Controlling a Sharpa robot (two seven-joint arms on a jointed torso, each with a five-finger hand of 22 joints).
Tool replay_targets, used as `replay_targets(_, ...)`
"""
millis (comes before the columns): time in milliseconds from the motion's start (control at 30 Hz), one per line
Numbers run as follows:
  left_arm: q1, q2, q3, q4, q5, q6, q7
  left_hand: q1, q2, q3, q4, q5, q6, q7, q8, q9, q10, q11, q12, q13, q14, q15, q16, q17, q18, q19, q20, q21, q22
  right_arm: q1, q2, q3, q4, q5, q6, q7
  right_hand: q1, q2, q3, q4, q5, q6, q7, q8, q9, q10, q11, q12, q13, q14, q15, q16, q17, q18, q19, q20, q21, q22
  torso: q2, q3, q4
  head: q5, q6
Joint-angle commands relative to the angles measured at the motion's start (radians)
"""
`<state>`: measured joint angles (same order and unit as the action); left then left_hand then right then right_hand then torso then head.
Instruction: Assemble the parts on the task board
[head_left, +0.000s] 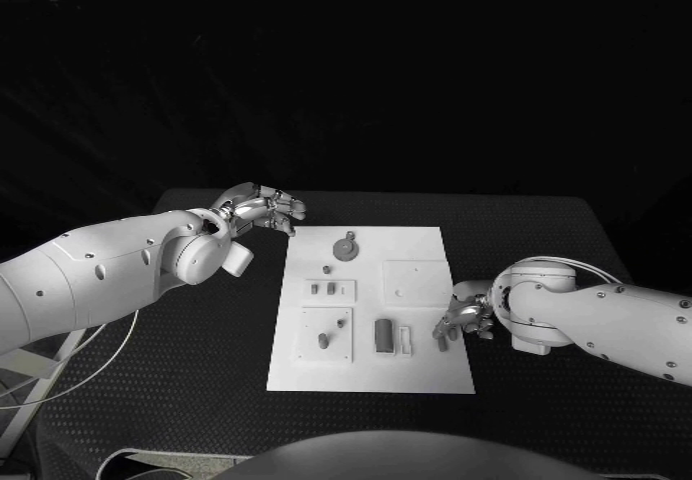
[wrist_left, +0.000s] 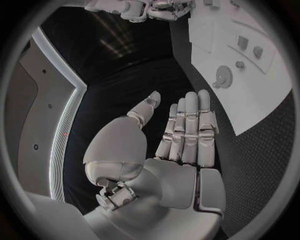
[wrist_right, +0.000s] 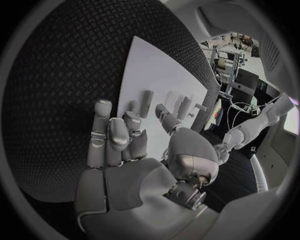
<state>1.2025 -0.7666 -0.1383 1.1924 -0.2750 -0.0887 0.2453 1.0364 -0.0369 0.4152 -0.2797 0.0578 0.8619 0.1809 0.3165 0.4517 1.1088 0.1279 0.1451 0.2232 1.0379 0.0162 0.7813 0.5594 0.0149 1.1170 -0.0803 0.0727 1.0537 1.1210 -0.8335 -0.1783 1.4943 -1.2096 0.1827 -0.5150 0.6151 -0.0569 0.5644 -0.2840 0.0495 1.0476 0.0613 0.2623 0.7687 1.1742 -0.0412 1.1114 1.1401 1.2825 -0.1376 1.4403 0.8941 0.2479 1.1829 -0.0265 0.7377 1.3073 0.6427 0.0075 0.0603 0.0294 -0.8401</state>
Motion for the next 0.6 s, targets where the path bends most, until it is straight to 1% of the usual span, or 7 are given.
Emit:
replay_targets(33,0.001,0.001,0.001,0.003,-0.004,0.016,0.007,-0.013,-0.001,-0.006,-0.002,-0.004,-0.005,-0.001,-0.005,-0.002,-0.009,0.001,-0.006,-0.001,-0.002,0.007,-0.006,0.001,0.016,-0.003,0.004,-0.005,-0.001,-0.009,0.01,0.0,-0.011,-0.011,0.011,0.001,-0.004,-0.009,0.0,0.005,0.0,0.015,0.006,-0.001,-0.003,0.006,-0.002,0.0,-0.002,0.001,-0.008,-0.002,-0.002,0.014,0.001,0.002,0.0,0.018,0.0,-0.0007,0.0015,0.001,-0.001)
replay_targets(133,0.001,0.0,0.001,0.004,-0.004,0.016,0.007,-0.014,-0.001,-0.006,-0.002,-0.004,-0.005,-0.001,-0.005,-0.002,-0.009,0.001,-0.006,-0.002,-0.003,0.007,-0.007,0.001,0.016,-0.003,0.004,-0.005,-0.001,-0.017,0.018,0.0,-0.019,-0.011,0.012,0.001,-0.005,-0.009,0.001,0.006,0.0,0.015,0.006,-0.001,-0.003,0.006,-0.002,0.0,-0.002,0.001,-0.008,-0.002,-0.002,0.014,0.0,0.002,-0.001,0.018,0.0,-0.0016,0.0015,0.001,-0.004)
replay_targets(233,0.001,0.0,0.001,0.004,-0.004,0.016,0.007,-0.015,-0.001,-0.007,-0.002,-0.004,-0.005,-0.001,-0.005,-0.002,-0.009,0.001,-0.006,-0.002,-0.003,0.007,-0.007,0.001,0.016,-0.003,0.004,-0.005,-0.001,-0.022,0.027,0.0,-0.031,-0.012,0.019,0.0,-0.005,-0.009,0.001,0.006,0.0,0.015,0.006,-0.001,-0.003,0.006,-0.002,-0.001,-0.002,0.001,-0.008,-0.002,-0.002,0.014,0.0,0.002,-0.001,0.018,0.0,-0.0012,0.001,0.002,-0.005)
replay_targets(333,0.001,-0.002,0.001,0.008,-0.004,0.011,0.01,-0.015,0.0,-0.007,-0.002,-0.004,-0.005,-0.001,-0.005,-0.002,-0.009,0.001,-0.006,-0.002,-0.003,0.007,-0.007,0.001,0.016,-0.003,0.004,-0.005,-0.001,-0.025,0.039,0.0,-0.057,-0.013,0.046,-0.006,-0.005,-0.008,0.002,0.007,0.0,0.015,0.006,-0.002,-0.003,0.006,-0.002,-0.001,-0.002,0.001,-0.008,-0.003,-0.003,0.014,0.0,0.002,-0.001,0.018,-0.001,-0.0017,0.0004,0.003,-0.008)
replay_targets(433,0.001,-0.001,0.001,0.012,-0.004,0.012,0.011,-0.016,0.0,-0.007,-0.001,-0.004,-0.005,-0.001,-0.005,-0.002,-0.009,0.001,-0.006,-0.002,-0.003,0.007,-0.007,0.002,0.016,-0.003,0.004,-0.004,-0.001,-0.03,0.045,-0.001,-0.07,-0.021,0.049,-0.007,-0.007,-0.002,0.005,0.01,0.0,0.013,0.007,-0.004,-0.003,0.004,-0.001,-0.003,-0.003,-0.001,-0.008,-0.004,-0.004,0.014,-0.001,0.002,-0.003,0.018,0.0,-0.0021,-0.0008,0.005,-0.009)
replay_targets(533,0.001,-0.002,0.001,0.013,-0.004,0.013,0.01,-0.016,0.001,-0.007,-0.001,-0.004,-0.005,-0.001,-0.005,-0.002,-0.009,0.001,-0.006,-0.002,-0.003,0.007,-0.007,0.002,0.016,-0.003,0.004,-0.004,-0.001,-0.034,0.051,-0.001,-0.073,-0.03,0.049,-0.008,-0.002,0.006,0.009,0.007,0.0,0.013,0.007,-0.005,-0.003,0.003,-0.001,-0.003,-0.003,-0.002,-0.008,-0.004,-0.004,0.014,-0.002,0.002,-0.003,0.018,0.0,-0.0022,0.0007,0.005,-0.012)
replay_targets(600,0.001,-0.002,0.001,0.013,-0.004,0.013,0.01,-0.016,0.001,-0.007,-0.001,-0.004,-0.005,-0.001,-0.005,-0.002,-0.009,0.001,-0.006,-0.002,-0.003,0.007,-0.007,0.002,0.016,-0.003,0.004,-0.004,-0.001,-0.038,0.053,-0.002,-0.07,-0.046,0.055,-0.009,0.011,0.017,0.015,-0.002,0.0,0.013,0.007,-0.006,-0.002,0.003,-0.001,-0.003,-0.003,-0.002,-0.008,-0.003,-0.004,0.014,-0.003,0.001,-0.003,0.019,0.0,-0.0016,0.0006,0.006,-0.013)
